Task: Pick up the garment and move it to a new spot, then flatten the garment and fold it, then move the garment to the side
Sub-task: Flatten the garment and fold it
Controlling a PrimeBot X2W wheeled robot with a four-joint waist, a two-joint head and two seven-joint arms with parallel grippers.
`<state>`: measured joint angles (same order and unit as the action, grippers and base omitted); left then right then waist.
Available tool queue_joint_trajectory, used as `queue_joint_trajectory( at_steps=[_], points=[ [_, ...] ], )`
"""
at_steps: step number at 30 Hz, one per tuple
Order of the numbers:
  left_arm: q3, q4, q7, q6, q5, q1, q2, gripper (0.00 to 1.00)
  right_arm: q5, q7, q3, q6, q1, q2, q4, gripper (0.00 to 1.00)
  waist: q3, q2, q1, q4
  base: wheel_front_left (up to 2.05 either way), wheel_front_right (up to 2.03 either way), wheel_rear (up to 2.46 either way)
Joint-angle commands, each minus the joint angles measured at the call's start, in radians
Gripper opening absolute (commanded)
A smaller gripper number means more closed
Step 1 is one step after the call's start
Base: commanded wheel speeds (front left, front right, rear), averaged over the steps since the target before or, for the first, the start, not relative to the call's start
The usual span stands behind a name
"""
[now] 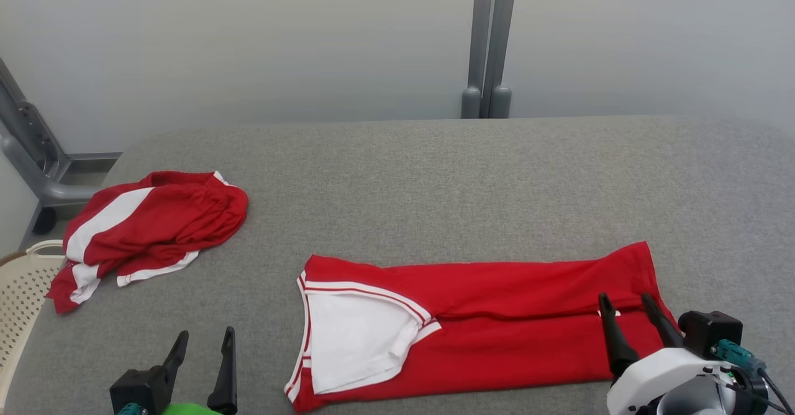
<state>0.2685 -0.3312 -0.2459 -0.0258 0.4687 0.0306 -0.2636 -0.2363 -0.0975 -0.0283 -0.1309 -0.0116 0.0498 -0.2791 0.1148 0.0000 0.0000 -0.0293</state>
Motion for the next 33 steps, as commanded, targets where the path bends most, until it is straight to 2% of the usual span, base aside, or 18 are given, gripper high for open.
queue_joint_trajectory(
  at_steps=[1, 8, 11, 16, 25, 29, 33],
  points=[
    [-0.001, -0.003, -0.003, 0.004, 0.005, -0.011, 0.002, 1.0, -0.003, -0.004, -0.005, 0.0, -0.007, 0.002, 0.002, 1.0, -0.003, 0.0, 0.0, 0.002, 0.0, 0.0, 0.0],
    [0.003, -0.015, -0.008, 0.012, 0.017, -0.026, 0.013, 1.0, -0.014, 0.009, -0.012, 0.0, 0.017, 0.002, 0.01, 1.0, -0.02, 0.0, 0.0, 0.009, 0.0, 0.0, 0.0],
    [0.007, -0.016, -0.009, 0.013, 0.017, -0.028, 0.017, 1.0, 0.0, 0.045, -0.03, 0.0, 0.039, 0.002, 0.009, 1.0, -0.031, 0.0, 0.0, 0.013, 0.0, 0.0, 0.0],
    [0.016, -0.004, -0.011, 0.026, 0.022, -0.041, 0.024, 1.0, 0.006, 0.204, -0.064, 0.0, 0.104, 0.002, 0.0, 1.0, -0.056, 0.0, 0.0, 0.014, 0.0, 0.0, 0.0],
    [0.038, 0.007, -0.005, 0.034, 0.014, -0.066, 0.032, 1.0, 0.246, 0.583, -0.196, 0.0, 0.206, 0.022, 0.055, 1.0, -0.12, 0.0, 0.0, -0.008, 0.0, 0.0, 0.0],
    [0.045, 0.01, -0.006, 0.037, 0.01, -0.089, 0.033, 1.0, 0.281, 0.656, -0.225, 0.0, 0.232, 0.034, 0.068, 1.0, -0.159, 0.0, 0.0, -0.022, 0.0, 0.0, 0.0],
    [0.052, 0.007, -0.007, 0.043, 0.007, -0.109, 0.031, 1.0, 0.282, 0.675, -0.239, 0.0, 0.247, 0.042, 0.063, 1.0, -0.183, 0.0, 0.0, -0.029, 0.0, 0.0, 0.0]
  ],
)
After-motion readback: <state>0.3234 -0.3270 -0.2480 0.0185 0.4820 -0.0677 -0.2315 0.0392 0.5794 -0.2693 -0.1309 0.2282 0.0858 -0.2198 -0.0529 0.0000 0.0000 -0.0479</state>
